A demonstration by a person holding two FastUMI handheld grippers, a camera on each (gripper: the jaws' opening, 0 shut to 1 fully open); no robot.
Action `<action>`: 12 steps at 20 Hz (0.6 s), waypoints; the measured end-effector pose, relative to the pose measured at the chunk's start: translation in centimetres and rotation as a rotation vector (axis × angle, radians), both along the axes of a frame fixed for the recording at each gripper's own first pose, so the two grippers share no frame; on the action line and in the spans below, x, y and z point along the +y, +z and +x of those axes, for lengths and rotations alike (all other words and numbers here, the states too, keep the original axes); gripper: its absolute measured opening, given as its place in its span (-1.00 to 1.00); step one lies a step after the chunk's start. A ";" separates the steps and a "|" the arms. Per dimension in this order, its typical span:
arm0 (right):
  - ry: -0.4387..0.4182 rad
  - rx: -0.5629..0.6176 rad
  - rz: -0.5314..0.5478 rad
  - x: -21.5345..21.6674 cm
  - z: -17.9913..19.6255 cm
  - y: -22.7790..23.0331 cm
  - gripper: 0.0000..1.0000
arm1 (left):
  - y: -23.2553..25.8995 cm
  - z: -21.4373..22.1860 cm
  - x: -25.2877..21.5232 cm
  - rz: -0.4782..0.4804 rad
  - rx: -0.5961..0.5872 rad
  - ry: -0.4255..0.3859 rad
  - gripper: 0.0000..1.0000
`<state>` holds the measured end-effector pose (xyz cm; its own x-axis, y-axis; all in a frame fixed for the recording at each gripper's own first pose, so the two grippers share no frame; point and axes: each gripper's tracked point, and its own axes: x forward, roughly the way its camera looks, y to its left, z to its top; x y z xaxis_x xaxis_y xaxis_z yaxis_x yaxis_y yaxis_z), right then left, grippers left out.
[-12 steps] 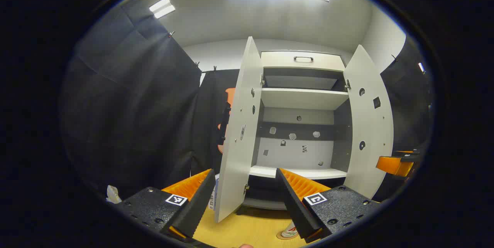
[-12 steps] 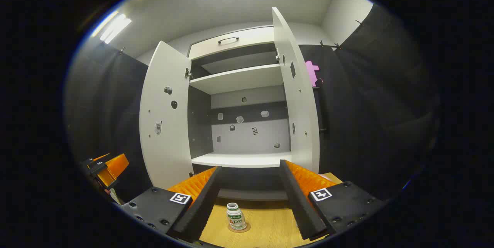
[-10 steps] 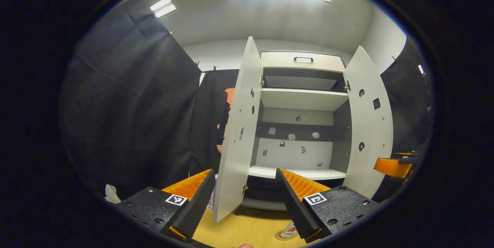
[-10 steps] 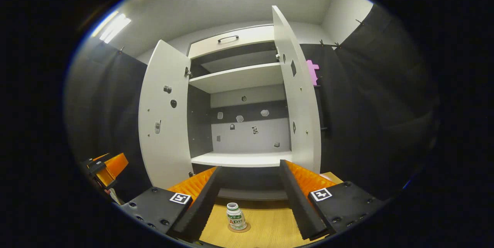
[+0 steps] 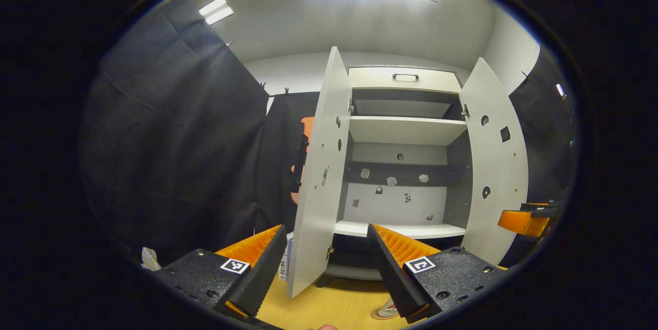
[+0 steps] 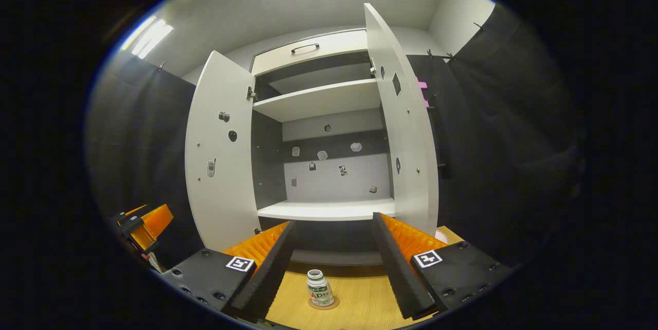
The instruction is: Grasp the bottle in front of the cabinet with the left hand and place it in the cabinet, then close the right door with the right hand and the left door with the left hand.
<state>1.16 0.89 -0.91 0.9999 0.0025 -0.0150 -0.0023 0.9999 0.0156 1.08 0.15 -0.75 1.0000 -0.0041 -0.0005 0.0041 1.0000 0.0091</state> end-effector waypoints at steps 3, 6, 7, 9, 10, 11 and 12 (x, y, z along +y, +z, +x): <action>-0.015 0.006 0.006 -0.3 0.3 -0.3 0.92 | -0.4 0.5 -0.7 -0.013 0.009 -0.024 0.89; -0.028 0.007 0.011 -0.4 0.2 -0.5 0.93 | -0.5 1.1 -1.0 -0.026 0.005 -0.044 0.89; -0.034 0.006 0.009 -0.5 0.2 -0.4 0.92 | -0.7 1.3 -1.1 -0.028 0.008 -0.051 0.89; -0.049 0.004 0.004 -0.6 0.0 -0.4 0.92 | -1.1 2.0 -1.5 -0.031 0.016 -0.072 0.89; -0.058 0.002 0.002 -0.8 -0.1 -0.3 0.92 | -1.3 2.5 -1.9 -0.035 0.022 -0.087 0.94; -0.068 0.001 0.000 -0.9 -0.2 -0.1 0.92 | -1.5 3.1 -2.5 -0.040 0.029 -0.106 0.89; -0.081 0.003 -0.002 -1.2 -0.4 0.0 0.93 | -1.9 3.6 -3.4 -0.048 0.039 -0.133 0.89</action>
